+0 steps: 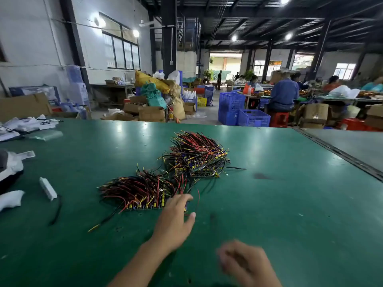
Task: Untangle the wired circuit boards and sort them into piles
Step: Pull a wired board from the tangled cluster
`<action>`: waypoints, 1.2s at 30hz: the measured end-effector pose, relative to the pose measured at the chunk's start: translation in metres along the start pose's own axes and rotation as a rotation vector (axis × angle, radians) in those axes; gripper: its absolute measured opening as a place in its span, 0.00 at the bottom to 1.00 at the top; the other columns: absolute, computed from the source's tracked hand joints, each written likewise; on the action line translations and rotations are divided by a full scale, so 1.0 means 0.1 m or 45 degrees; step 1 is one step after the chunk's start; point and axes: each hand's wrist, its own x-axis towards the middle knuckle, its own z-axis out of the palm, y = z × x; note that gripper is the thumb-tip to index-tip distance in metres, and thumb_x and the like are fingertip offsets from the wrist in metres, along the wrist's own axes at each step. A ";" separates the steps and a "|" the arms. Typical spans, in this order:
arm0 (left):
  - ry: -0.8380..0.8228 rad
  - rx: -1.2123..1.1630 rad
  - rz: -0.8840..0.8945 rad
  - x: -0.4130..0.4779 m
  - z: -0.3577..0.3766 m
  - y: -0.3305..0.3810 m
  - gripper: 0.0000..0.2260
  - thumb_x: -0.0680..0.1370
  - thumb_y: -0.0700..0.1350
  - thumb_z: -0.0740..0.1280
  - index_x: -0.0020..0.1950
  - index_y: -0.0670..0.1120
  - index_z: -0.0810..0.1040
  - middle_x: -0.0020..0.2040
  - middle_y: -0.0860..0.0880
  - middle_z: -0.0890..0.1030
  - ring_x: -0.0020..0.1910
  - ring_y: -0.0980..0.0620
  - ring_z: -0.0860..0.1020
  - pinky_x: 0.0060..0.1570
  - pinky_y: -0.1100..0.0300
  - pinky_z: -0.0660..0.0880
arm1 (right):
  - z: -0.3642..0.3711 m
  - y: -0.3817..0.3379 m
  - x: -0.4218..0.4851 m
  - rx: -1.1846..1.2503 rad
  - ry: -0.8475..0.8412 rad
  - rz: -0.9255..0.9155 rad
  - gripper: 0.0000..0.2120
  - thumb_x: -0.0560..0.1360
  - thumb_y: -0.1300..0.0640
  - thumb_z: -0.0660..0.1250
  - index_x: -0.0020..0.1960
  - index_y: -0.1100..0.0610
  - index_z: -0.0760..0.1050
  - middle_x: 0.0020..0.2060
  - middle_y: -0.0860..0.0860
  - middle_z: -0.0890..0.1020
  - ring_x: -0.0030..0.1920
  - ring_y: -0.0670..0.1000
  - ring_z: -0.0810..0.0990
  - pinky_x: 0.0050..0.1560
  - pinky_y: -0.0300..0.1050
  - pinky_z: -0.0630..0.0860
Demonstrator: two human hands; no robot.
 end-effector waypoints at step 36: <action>0.101 -2.253 -0.758 0.43 0.53 0.12 0.14 0.68 0.27 0.52 0.43 0.44 0.68 0.41 0.42 0.76 0.45 0.43 0.77 0.38 0.48 0.78 | 0.26 0.63 1.09 0.911 0.520 0.478 0.17 0.76 0.71 0.59 0.51 0.57 0.83 0.46 0.58 0.86 0.44 0.54 0.83 0.44 0.48 0.79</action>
